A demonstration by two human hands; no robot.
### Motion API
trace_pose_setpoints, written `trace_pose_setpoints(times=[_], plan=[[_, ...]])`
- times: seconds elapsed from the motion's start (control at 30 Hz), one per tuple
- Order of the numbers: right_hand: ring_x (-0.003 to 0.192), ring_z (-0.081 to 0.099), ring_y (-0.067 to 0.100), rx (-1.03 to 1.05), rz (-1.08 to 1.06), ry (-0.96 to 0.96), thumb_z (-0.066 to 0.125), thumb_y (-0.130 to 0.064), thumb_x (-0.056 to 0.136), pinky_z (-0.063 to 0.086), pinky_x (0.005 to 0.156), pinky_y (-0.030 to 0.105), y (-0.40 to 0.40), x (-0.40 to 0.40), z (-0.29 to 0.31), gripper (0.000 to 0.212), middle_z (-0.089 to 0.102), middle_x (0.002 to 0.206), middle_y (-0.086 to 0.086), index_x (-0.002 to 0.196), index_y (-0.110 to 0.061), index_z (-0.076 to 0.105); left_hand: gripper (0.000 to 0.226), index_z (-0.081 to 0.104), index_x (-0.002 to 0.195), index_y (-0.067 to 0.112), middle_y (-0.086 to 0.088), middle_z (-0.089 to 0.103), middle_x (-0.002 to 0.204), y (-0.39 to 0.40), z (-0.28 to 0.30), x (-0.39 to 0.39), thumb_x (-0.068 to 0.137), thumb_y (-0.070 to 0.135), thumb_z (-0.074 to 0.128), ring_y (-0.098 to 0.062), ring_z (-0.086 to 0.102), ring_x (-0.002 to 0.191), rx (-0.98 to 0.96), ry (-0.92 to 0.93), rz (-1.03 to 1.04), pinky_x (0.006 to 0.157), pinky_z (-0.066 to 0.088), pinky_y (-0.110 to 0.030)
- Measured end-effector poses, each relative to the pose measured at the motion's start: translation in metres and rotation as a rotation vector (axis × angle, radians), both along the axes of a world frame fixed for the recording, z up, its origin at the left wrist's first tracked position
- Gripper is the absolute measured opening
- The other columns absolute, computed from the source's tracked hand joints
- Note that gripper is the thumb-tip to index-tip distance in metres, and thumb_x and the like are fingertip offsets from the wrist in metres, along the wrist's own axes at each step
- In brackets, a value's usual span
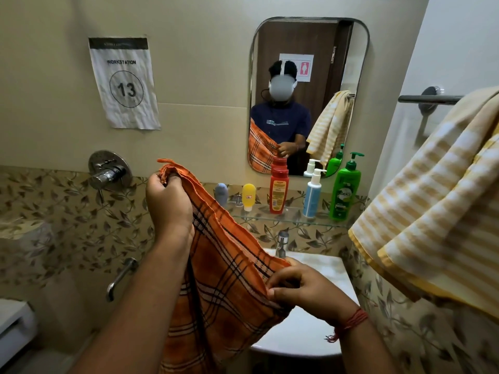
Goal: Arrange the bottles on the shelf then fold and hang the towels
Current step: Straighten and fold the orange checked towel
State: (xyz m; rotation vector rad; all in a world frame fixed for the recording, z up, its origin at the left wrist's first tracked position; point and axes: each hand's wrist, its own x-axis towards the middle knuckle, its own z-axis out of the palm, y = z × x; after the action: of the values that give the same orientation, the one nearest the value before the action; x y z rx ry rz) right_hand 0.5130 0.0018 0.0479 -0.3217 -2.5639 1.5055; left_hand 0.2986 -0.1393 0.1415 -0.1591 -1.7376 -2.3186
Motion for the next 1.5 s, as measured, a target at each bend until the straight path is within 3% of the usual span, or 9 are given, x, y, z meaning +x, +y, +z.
trace_pose_setpoints(times=[0.23,0.43,0.67,0.8,0.97,1.1,1.2,1.37,1.5], plan=[[0.103,0.053,0.014,0.077,0.012,0.008,0.065,-0.026,0.086,0.053,0.088,0.031,0.001,0.006,-0.007,0.015,0.044,0.112,0.004,0.081,-0.013,0.072,0.013,0.059,0.102,0.018,0.009,0.058,0.080,-0.013,0.000,-0.009,0.098,0.016,0.046,-0.008,0.055,0.071,0.028,-0.046,0.079,0.064,0.046,-0.023],[0.106,0.058,0.022,-0.058,0.015,0.110,0.067,-0.030,0.089,0.051,0.096,0.049,-0.006,0.003,-0.027,0.015,0.050,0.111,0.003,0.089,-0.017,0.073,0.023,0.061,0.111,0.012,0.006,0.063,0.087,-0.014,0.005,-0.006,0.095,0.014,0.045,-0.010,0.059,0.075,0.050,-0.035,0.096,0.068,0.051,-0.026],[0.128,0.046,0.010,0.022,0.013,0.363,0.071,-0.061,0.077,0.051,0.100,0.034,-0.030,-0.018,-0.023,0.034,0.044,0.123,-0.015,0.096,-0.032,0.071,0.022,0.061,0.111,0.010,0.008,0.059,0.083,-0.002,0.009,0.001,0.096,0.014,0.045,-0.011,0.055,0.074,0.044,0.009,0.079,0.066,0.047,-0.026],[0.128,0.039,0.007,0.307,-0.134,0.433,0.075,-0.040,0.082,0.042,0.095,0.008,-0.036,-0.028,-0.024,0.016,0.043,0.124,-0.015,0.093,-0.030,0.070,0.013,0.058,0.099,0.015,0.008,0.056,0.078,-0.001,0.007,-0.004,0.096,0.016,0.045,-0.011,0.052,0.071,0.039,0.001,0.085,0.064,0.045,-0.029],[0.105,0.048,0.009,0.549,-0.344,0.530,0.055,-0.024,0.092,0.044,0.087,0.027,-0.032,-0.036,-0.029,0.015,0.055,0.107,-0.018,0.098,-0.030,0.068,0.031,0.059,0.122,0.008,-0.001,0.065,0.104,-0.006,0.008,-0.011,0.096,0.018,0.045,-0.014,0.060,0.090,0.023,-0.023,0.102,0.079,0.052,-0.030],[0.072,0.059,0.013,0.038,-0.169,0.416,0.053,-0.035,0.097,0.049,0.064,0.032,-0.023,-0.029,-0.025,0.018,0.063,0.079,-0.001,0.086,-0.023,0.062,0.041,0.056,0.132,0.013,-0.005,0.067,0.123,-0.011,0.008,-0.022,0.094,0.024,0.046,-0.023,0.066,0.111,0.013,-0.042,0.109,0.097,0.055,-0.042],[0.073,0.057,0.025,0.223,-0.112,0.274,0.054,-0.048,0.092,0.046,0.065,0.042,-0.006,-0.024,-0.029,0.038,0.060,0.077,0.011,0.084,-0.012,0.062,0.034,0.058,0.130,0.010,-0.001,0.069,0.109,-0.013,0.006,-0.028,0.098,0.015,0.046,-0.009,0.064,0.090,0.038,-0.060,0.110,0.076,0.052,-0.018],[0.082,0.058,0.013,0.387,-0.055,0.235,0.056,-0.042,0.095,0.050,0.072,0.037,0.020,-0.020,-0.027,0.029,0.061,0.084,-0.005,0.082,-0.018,0.065,0.040,0.053,0.136,0.007,-0.014,0.065,0.130,-0.009,-0.002,-0.032,0.097,0.015,0.046,-0.030,0.063,0.118,0.028,-0.073,0.112,0.099,0.054,-0.043],[0.093,0.055,0.012,0.462,-0.027,0.307,0.046,-0.059,0.093,0.046,0.078,0.026,0.028,-0.016,-0.023,0.047,0.057,0.091,-0.011,0.080,-0.018,0.066,0.041,0.053,0.136,0.010,-0.011,0.067,0.127,-0.009,-0.005,-0.040,0.096,0.016,0.045,-0.027,0.066,0.113,0.007,-0.085,0.108,0.091,0.055,-0.038]])
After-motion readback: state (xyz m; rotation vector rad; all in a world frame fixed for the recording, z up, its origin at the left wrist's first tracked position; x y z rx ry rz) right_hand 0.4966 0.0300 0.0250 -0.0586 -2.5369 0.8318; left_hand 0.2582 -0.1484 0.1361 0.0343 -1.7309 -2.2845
